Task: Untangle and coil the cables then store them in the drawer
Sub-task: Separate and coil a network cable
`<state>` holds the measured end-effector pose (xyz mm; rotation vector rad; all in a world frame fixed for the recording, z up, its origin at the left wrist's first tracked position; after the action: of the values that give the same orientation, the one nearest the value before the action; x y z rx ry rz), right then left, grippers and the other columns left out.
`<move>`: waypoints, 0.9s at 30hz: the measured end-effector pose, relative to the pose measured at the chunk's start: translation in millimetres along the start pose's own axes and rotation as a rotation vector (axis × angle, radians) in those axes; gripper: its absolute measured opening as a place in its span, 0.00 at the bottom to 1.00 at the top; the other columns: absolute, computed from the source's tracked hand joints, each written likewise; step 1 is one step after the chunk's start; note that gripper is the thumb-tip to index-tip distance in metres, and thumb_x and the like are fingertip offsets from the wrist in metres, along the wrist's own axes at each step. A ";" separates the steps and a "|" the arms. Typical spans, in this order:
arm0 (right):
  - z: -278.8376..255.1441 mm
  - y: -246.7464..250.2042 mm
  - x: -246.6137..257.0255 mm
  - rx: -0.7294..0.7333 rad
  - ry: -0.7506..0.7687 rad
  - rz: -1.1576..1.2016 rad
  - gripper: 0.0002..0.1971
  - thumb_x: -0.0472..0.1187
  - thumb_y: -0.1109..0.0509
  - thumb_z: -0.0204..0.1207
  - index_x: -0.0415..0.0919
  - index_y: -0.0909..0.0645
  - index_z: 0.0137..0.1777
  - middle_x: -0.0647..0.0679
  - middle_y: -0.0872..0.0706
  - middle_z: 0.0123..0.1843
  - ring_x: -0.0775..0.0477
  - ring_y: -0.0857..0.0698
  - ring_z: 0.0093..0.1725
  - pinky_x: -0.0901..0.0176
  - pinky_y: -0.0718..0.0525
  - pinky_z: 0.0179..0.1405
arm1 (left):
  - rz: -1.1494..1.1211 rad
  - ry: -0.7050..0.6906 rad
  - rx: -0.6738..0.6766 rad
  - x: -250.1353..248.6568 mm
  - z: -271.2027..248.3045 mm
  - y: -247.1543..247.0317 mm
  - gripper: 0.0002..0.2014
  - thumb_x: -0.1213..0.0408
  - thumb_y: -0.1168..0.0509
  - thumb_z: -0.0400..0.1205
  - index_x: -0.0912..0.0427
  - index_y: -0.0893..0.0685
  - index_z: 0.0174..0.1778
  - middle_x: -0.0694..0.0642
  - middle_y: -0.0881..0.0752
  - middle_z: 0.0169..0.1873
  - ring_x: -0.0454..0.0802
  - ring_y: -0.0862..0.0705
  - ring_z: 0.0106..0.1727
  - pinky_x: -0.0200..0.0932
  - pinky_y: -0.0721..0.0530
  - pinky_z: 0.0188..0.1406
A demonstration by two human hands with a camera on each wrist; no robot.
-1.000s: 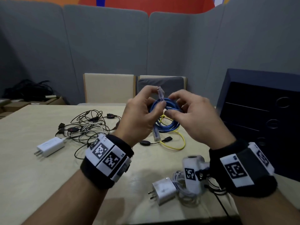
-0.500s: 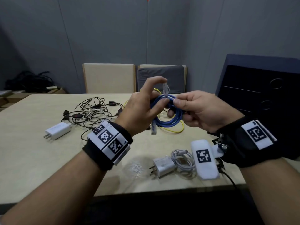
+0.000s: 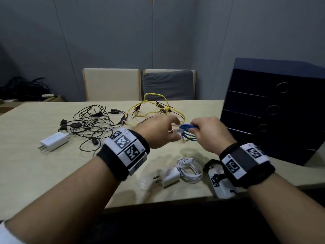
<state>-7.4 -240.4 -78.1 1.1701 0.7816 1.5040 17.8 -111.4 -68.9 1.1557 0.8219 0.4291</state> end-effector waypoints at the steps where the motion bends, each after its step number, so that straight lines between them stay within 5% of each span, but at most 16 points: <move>1: -3.0 -8.9 0.2 0.029 0.009 -0.061 0.07 0.43 0.35 0.83 0.47 0.15 0.53 0.41 0.14 0.46 0.35 0.17 0.47 0.53 0.24 0.38 | 0.026 -0.007 0.056 -2.9 3.8 -10.3 0.23 0.50 0.33 0.81 0.48 0.26 0.73 0.51 0.16 0.60 0.46 0.23 0.50 0.39 0.27 0.51; 6: -11.5 -31.6 2.8 0.201 0.067 -0.285 0.11 0.42 0.36 0.83 0.46 0.17 0.60 0.39 0.16 0.53 0.34 0.16 0.54 0.51 0.20 0.44 | 0.135 -0.060 0.214 -13.9 20.3 -48.9 0.21 0.56 0.32 0.82 0.49 0.22 0.72 0.54 0.18 0.64 0.53 0.20 0.61 0.44 0.23 0.59; 12: -24.3 -51.2 -0.6 0.397 0.073 -0.260 0.09 0.42 0.32 0.79 0.50 0.14 0.56 0.44 0.21 0.46 0.35 0.16 0.50 0.54 0.22 0.40 | 0.099 -0.058 0.305 -12.1 32.5 -84.3 0.14 0.61 0.28 0.79 0.54 0.13 0.60 0.56 0.12 0.52 0.53 0.20 0.48 0.40 0.28 0.43; 17: -29.7 -58.2 -10.0 0.475 0.039 -0.291 0.11 0.42 0.32 0.79 0.51 0.14 0.58 0.45 0.22 0.46 0.39 0.22 0.44 0.57 0.28 0.37 | 0.077 -0.042 0.286 -6.9 37.9 -95.2 0.13 0.57 0.26 0.76 0.54 0.11 0.56 0.56 0.13 0.48 0.51 0.24 0.46 0.41 0.28 0.42; 22: -24.8 -59.7 -11.8 0.543 0.037 -0.260 0.11 0.40 0.31 0.80 0.46 0.13 0.60 0.44 0.19 0.48 0.41 0.18 0.47 0.57 0.21 0.41 | 0.072 -0.069 0.283 -7.6 42.3 -96.1 0.13 0.54 0.26 0.77 0.53 0.10 0.55 0.54 0.12 0.50 0.49 0.21 0.46 0.38 0.28 0.43; 27: -21.5 -58.7 -21.4 0.532 0.010 -0.228 0.15 0.34 0.28 0.76 0.49 0.13 0.60 0.47 0.20 0.50 0.43 0.17 0.49 0.60 0.22 0.43 | 0.077 -0.084 0.256 -6.8 46.0 -95.8 0.08 0.58 0.29 0.80 0.53 0.09 0.53 0.56 0.15 0.54 0.54 0.18 0.55 0.47 0.19 0.54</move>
<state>-8.6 -243.9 -144.0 1.3993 1.3275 1.1434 38.2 -180.4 -147.4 1.4363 0.7760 0.3421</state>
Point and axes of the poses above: each hand's wrist, its own z-axis towards the middle knuckle, its own y-axis out of the back of the hand, x = y × z, the point moved 9 cm from there along z, towards the middle knuckle
